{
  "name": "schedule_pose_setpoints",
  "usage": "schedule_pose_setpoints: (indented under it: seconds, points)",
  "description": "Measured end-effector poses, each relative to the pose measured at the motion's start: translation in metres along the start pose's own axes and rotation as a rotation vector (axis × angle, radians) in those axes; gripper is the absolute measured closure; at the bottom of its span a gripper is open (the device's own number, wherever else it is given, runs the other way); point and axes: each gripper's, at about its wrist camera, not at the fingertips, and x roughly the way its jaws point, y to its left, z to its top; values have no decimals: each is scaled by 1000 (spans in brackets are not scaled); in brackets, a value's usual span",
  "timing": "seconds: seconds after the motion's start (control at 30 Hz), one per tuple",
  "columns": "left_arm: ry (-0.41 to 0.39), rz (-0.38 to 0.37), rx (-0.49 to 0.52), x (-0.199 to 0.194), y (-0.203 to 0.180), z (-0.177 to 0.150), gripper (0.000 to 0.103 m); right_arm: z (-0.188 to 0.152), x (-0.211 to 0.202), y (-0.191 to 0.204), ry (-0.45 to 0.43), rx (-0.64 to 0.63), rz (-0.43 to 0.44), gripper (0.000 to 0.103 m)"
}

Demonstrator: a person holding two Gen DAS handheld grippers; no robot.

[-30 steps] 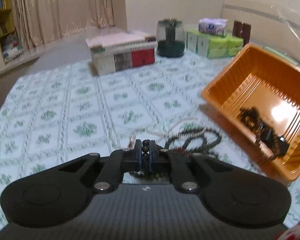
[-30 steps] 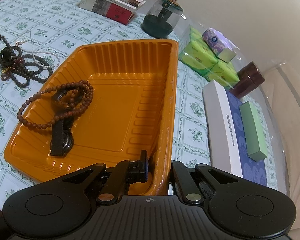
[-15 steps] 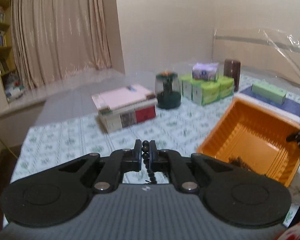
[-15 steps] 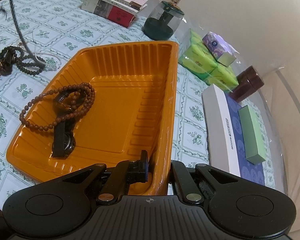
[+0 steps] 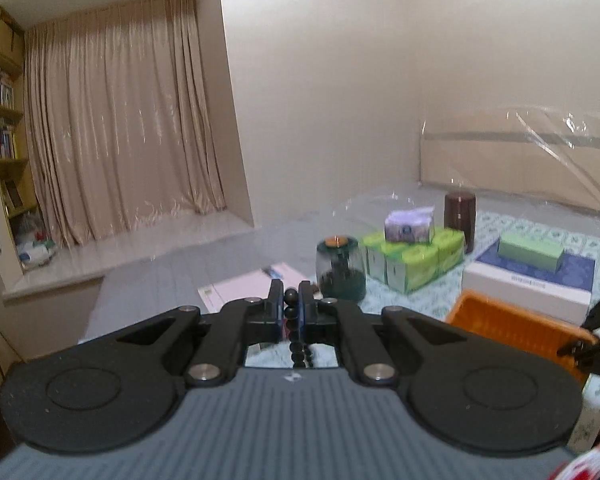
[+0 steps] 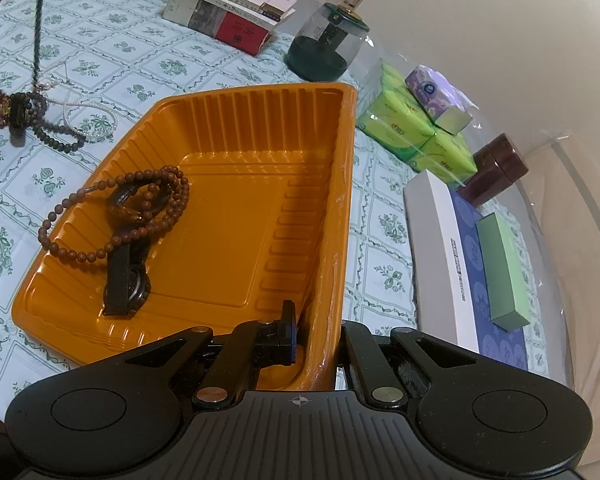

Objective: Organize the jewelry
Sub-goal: 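Lift the dark bead strand high with the left tool over the tray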

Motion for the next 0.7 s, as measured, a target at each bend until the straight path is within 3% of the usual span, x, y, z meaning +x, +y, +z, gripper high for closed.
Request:
schedule_pose_setpoints:
  seconds: [0.37,0.7]
  points:
    - [-110,-6,17,-14,5,48,97,2,-1,0,-8,-12,-5,99]
    - [-173,-55,45,-19,-8,80,97,2,-2,0,-12,-16,-5,99]
